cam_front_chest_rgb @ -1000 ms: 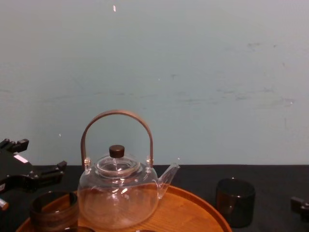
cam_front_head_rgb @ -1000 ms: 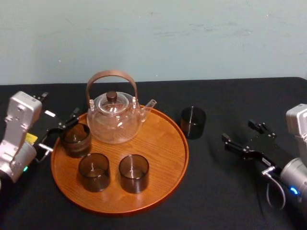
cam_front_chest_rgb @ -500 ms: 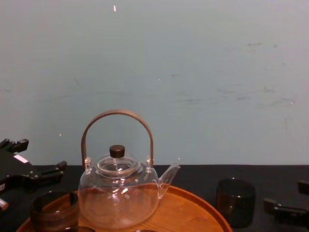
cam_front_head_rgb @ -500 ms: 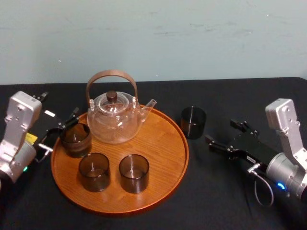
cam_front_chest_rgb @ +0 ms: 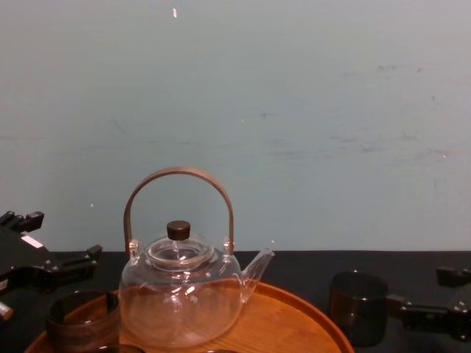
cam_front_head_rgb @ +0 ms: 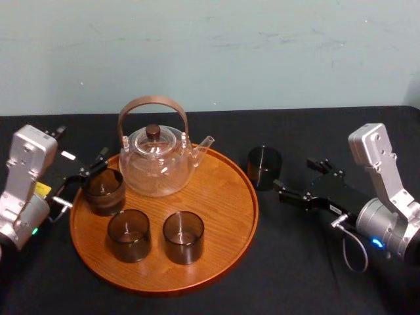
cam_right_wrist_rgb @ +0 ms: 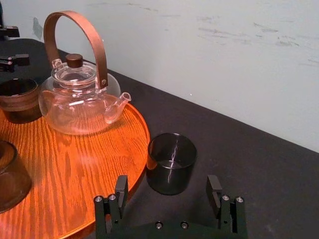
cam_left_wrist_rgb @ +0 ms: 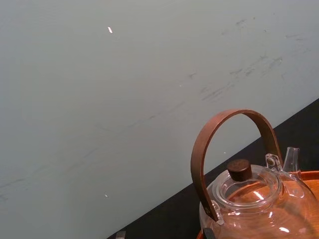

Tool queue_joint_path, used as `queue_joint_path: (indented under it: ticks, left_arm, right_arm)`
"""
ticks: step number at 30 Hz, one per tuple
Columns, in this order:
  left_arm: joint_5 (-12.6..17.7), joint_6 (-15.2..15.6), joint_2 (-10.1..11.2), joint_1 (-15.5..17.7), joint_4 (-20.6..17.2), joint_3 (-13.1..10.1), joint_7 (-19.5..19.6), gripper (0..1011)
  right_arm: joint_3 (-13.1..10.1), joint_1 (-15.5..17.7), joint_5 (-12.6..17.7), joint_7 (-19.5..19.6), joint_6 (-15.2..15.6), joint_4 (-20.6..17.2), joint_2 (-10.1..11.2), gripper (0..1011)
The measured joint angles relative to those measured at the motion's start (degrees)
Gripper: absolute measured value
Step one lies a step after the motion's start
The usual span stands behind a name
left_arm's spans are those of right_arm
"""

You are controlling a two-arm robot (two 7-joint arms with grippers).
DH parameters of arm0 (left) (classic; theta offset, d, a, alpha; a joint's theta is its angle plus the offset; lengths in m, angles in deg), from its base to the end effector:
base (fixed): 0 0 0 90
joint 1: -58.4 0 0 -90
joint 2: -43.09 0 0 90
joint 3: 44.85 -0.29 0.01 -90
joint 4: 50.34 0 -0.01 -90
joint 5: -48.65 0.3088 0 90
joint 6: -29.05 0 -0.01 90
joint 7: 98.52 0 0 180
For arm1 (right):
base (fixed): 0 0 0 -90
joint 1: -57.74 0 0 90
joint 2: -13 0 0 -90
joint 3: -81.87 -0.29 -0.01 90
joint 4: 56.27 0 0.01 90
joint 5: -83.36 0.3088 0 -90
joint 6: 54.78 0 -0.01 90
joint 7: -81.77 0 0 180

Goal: Pick up the glass from the table and place it on the tray.

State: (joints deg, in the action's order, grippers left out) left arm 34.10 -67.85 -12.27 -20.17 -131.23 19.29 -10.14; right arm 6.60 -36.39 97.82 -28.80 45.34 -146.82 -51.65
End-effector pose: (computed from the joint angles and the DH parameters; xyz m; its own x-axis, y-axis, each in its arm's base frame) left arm 0.3581 0.0827 -0.3023 0.2922 0.8804 0.3736 -0.9553 0.2872 0.0705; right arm 0.3390 -0.0519 -0.2822 0.5574 -0.8230 0.1092 0.8157 0.5183 -0.2569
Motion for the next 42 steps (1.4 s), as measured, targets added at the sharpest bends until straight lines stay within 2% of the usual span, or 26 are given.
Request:
queue_joint_path:
  ticks: [22,35,42]
  left_arm:
    - [0.0,0.0,0.0,0.0,0.0,0.0,0.0,1001]
    - [0.0,0.0,0.0,0.0,0.0,0.0,0.0,1001]
    - [0.0,0.0,0.0,0.0,-0.01,0.0,0.0,1001]
  right_arm:
    - [2.04,-8.25,2.86,-2.23,3.11,7.71,-0.68,1002]
    - [4.18,-12.76,3.18,-3.4,3.39,12.68,-1.29,1002]
    - [5.47,-14.28,3.0,-3.97,3.01,14.09,-1.56,1002]
